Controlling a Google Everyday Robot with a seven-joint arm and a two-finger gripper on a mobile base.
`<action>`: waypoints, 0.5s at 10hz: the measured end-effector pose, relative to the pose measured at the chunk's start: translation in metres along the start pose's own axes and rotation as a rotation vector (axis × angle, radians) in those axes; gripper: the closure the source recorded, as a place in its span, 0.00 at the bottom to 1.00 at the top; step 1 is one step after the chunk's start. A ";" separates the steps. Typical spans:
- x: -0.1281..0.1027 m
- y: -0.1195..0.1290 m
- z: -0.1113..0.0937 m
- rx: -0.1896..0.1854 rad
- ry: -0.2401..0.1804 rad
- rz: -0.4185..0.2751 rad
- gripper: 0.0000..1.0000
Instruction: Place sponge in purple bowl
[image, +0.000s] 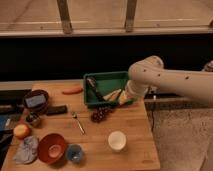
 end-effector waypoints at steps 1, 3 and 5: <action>-0.011 0.029 0.001 -0.009 -0.007 -0.056 0.38; -0.026 0.081 0.002 -0.028 -0.013 -0.148 0.38; -0.030 0.106 0.002 -0.040 -0.015 -0.196 0.38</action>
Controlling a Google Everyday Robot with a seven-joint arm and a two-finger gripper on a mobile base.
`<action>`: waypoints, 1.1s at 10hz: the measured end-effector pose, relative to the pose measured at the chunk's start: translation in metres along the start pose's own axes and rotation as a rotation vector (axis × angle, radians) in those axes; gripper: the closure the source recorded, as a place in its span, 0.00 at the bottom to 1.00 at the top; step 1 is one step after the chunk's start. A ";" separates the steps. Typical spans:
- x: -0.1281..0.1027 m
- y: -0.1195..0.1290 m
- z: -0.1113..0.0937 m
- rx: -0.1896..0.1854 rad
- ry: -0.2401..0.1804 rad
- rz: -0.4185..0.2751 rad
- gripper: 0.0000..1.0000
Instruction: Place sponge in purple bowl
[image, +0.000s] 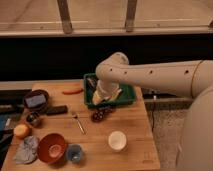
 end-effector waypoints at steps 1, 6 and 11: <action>0.001 -0.003 0.000 0.002 0.000 0.005 0.38; 0.002 -0.004 0.001 -0.002 0.002 0.004 0.38; -0.029 0.019 0.014 -0.007 -0.005 -0.101 0.38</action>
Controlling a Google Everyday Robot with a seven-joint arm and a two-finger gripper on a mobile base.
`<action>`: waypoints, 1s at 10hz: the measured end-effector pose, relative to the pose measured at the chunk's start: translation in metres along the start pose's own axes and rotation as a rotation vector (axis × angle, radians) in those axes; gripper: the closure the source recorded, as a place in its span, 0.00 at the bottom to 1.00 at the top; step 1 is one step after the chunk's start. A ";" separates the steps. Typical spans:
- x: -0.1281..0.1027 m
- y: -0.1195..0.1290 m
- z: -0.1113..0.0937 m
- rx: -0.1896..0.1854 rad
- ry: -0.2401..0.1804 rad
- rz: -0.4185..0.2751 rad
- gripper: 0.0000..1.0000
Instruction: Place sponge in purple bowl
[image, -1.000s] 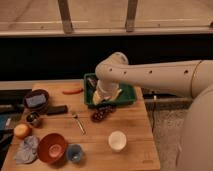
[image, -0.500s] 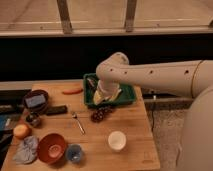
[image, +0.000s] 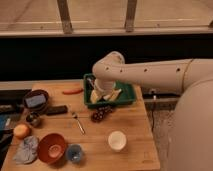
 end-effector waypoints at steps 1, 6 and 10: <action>-0.016 0.014 0.004 -0.003 -0.001 -0.039 0.38; -0.107 0.109 0.021 -0.049 -0.036 -0.256 0.38; -0.139 0.167 0.020 -0.084 -0.069 -0.374 0.38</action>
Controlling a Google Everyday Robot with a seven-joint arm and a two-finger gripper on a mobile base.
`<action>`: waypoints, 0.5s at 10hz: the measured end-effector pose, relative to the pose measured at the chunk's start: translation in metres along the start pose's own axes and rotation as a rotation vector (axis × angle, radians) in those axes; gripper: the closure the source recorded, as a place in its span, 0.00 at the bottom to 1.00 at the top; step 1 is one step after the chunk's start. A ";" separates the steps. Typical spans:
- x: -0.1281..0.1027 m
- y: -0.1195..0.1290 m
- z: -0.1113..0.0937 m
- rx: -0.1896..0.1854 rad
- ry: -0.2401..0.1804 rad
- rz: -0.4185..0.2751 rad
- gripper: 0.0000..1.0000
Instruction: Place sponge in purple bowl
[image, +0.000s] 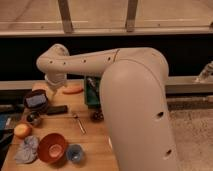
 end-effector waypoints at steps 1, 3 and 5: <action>0.002 -0.004 -0.001 0.005 0.001 0.004 0.38; 0.000 0.000 0.000 -0.002 0.000 0.001 0.38; 0.003 -0.004 -0.002 0.006 0.004 0.003 0.38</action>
